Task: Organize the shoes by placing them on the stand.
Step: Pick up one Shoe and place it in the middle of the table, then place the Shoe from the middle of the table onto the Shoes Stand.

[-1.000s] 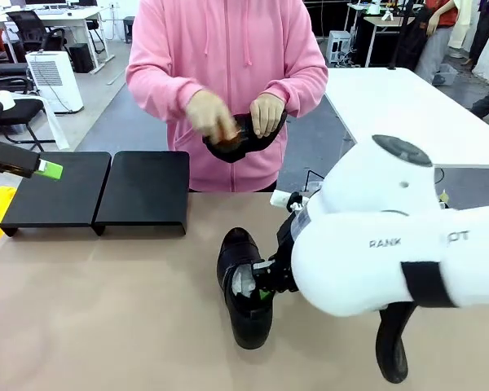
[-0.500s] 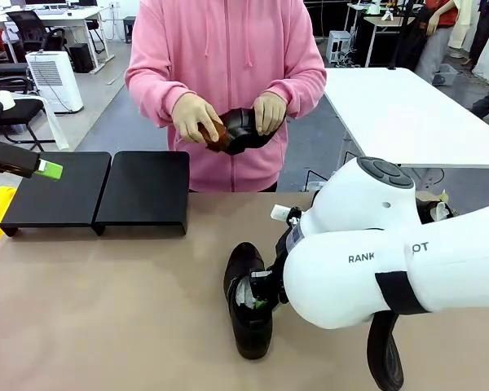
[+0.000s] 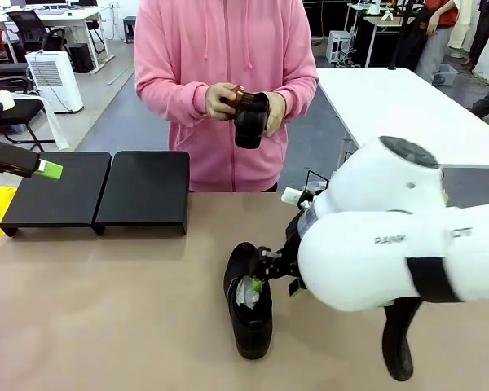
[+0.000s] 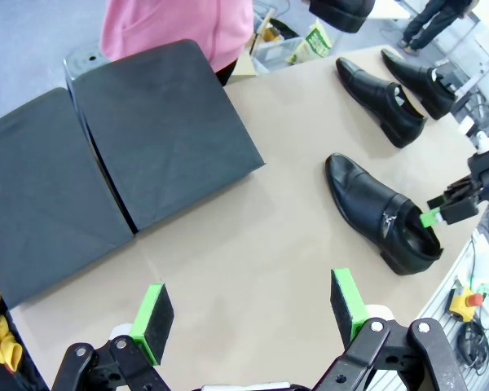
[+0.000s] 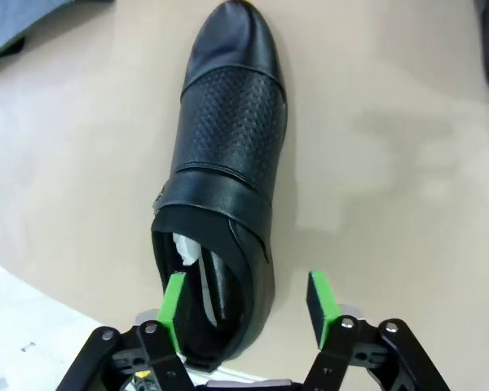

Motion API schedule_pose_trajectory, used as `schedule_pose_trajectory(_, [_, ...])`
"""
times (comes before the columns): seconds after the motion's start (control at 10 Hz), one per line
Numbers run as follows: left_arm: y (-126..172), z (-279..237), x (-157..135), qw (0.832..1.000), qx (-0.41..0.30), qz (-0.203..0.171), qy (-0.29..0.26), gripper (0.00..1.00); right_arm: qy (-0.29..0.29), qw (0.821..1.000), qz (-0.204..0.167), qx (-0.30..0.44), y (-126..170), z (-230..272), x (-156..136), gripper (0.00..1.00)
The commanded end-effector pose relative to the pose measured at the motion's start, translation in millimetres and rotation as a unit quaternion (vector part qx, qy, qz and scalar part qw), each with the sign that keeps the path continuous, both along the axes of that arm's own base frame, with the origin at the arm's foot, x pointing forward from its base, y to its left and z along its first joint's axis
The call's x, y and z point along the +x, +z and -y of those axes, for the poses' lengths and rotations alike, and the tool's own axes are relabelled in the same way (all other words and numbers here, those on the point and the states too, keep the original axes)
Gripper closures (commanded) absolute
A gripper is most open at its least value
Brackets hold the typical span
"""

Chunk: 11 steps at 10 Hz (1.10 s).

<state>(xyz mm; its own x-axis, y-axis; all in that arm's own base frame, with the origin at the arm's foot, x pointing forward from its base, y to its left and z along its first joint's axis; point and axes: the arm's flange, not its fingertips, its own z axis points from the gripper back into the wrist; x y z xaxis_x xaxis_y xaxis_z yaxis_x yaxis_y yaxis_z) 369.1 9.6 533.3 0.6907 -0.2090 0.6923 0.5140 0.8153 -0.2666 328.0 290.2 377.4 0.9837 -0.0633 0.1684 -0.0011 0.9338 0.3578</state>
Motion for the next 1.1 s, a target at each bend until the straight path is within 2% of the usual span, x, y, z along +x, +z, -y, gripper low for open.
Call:
schedule_pose_trajectory(0.0, [0,-1,1,1.000,-0.006,0.002,-0.006,0.00,-0.008,1.000,0.017,0.001,28,32,-11,0.00])
schedule_pose_trajectory(0.1, [0,-1,1,1.000,-0.006,0.002,-0.006,0.00,-0.008,0.999,0.026,-0.045,36,53,-5,0.00])
schedule_pose_trajectory(0.2, [0,-1,1,1.000,-0.006,0.002,-0.006,0.00,-0.006,1.000,0.007,0.003,15,12,-2,0.00])
schedule_pose_trajectory(0.9, [0,0,0,1.000,0.000,0.000,0.000,0.00,0.003,1.000,0.004,-0.011,14,16,-4,0.00])
schedule_pose_trajectory(1.0, [-15,44,-14,0.999,-0.004,-0.010,-0.053,0.00,-0.033,0.999,0.010,-0.007,24,27,-16,0.00])
